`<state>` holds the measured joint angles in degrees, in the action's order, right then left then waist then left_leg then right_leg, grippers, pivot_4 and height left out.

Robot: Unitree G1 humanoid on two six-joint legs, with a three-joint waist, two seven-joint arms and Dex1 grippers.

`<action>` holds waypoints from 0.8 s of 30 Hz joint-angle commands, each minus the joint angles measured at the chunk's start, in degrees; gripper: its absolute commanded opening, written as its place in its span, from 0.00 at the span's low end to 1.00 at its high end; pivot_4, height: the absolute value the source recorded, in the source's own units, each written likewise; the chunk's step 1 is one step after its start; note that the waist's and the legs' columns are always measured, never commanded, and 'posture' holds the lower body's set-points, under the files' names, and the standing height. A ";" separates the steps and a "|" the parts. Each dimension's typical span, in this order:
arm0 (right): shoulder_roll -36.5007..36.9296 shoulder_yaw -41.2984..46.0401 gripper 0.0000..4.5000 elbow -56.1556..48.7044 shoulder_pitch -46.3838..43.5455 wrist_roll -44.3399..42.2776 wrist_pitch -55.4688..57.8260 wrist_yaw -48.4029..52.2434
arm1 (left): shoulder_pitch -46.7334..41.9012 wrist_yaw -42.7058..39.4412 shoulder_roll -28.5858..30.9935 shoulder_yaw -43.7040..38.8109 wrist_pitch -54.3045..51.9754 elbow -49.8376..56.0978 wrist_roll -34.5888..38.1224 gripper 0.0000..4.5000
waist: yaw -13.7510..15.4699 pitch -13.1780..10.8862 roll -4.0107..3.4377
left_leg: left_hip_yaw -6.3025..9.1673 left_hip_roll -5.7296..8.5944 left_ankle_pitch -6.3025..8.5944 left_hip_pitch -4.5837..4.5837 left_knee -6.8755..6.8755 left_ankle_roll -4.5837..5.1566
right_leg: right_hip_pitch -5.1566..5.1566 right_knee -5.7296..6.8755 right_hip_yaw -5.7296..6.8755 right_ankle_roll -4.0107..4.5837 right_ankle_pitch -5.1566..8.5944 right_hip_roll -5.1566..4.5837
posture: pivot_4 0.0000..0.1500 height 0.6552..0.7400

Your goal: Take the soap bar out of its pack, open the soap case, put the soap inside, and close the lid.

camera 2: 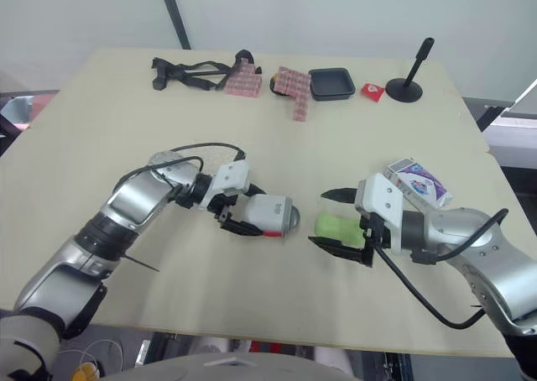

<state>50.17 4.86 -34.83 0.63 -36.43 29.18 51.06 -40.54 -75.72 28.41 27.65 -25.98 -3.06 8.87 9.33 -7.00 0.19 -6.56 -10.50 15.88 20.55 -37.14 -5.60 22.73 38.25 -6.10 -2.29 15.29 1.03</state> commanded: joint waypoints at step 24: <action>-0.61 -1.63 1.00 -0.37 -0.48 3.97 -0.45 1.37 | -3.82 -3.07 1.39 2.21 0.38 0.80 -5.26 0.77 | 0.04 0.01 -0.02 | 0.00 0.06 -0.02 0.00 -0.02 0.04 | -0.05 0.00 0.04 0.00 0.00 -0.13 | 1.00 1.00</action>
<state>49.54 2.58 -34.38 0.39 -32.59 29.46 52.01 -43.56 -78.04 28.66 31.89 -25.80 -4.15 2.72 9.37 -6.99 0.16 -6.55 -10.46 15.86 20.54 -37.15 -5.57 22.69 38.25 -6.08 -2.29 15.28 0.93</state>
